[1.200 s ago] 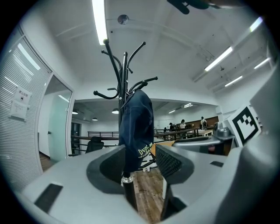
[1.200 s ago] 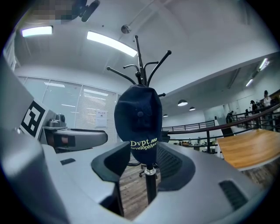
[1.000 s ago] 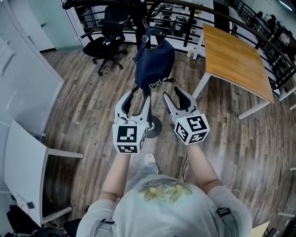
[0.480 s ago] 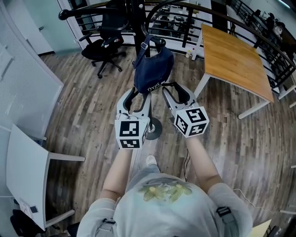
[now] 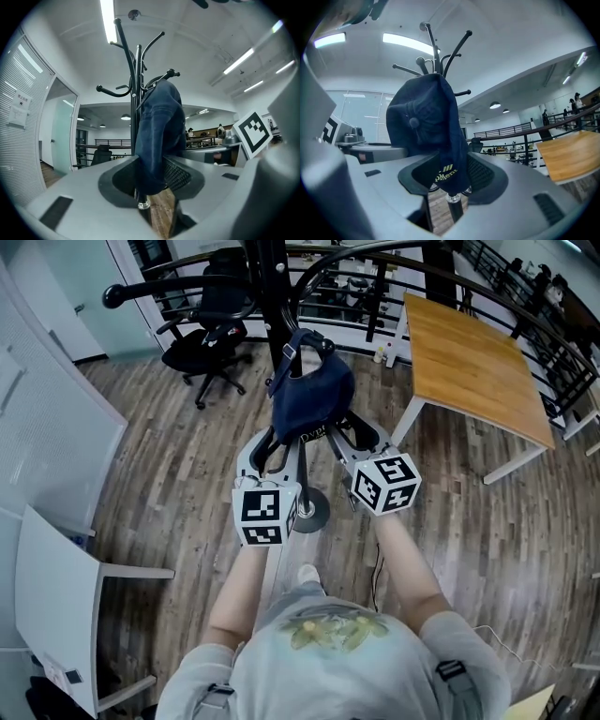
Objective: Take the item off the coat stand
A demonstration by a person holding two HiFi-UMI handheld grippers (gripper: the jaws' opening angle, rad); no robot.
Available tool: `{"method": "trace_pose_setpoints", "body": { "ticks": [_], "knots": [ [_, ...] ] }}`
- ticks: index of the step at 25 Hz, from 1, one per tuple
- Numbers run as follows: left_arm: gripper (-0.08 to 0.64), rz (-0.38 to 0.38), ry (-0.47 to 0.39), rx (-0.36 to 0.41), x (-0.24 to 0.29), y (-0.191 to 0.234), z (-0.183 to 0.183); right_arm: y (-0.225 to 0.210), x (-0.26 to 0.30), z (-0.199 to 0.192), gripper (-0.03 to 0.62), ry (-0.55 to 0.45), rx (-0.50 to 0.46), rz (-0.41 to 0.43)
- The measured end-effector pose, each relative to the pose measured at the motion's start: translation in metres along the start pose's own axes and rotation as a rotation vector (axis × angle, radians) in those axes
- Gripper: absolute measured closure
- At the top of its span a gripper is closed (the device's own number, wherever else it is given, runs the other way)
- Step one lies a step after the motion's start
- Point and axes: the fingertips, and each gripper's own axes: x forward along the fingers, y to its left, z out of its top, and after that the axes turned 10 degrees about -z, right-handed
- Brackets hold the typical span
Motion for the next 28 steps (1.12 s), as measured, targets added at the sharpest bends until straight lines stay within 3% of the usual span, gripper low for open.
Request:
{"method": "trace_pose_setpoints", "body": {
  "ticks": [3,7,28],
  "knots": [
    [0.413,0.003,-0.003,-0.009,0.004,0.004,-0.001,-0.001,0.003,0.001,0.496,-0.011,-0.007,0.005],
    [0.445,0.016,-0.021,-0.023,0.004,0.008,-0.002,-0.001,0.001,0.0,0.543,-0.028,-0.017,0.004],
    [0.457,0.011,-0.086,-0.004,-0.02,-0.007,0.021,0.014,-0.026,0.02,0.558,-0.097,-0.033,0.0]
  ]
}}
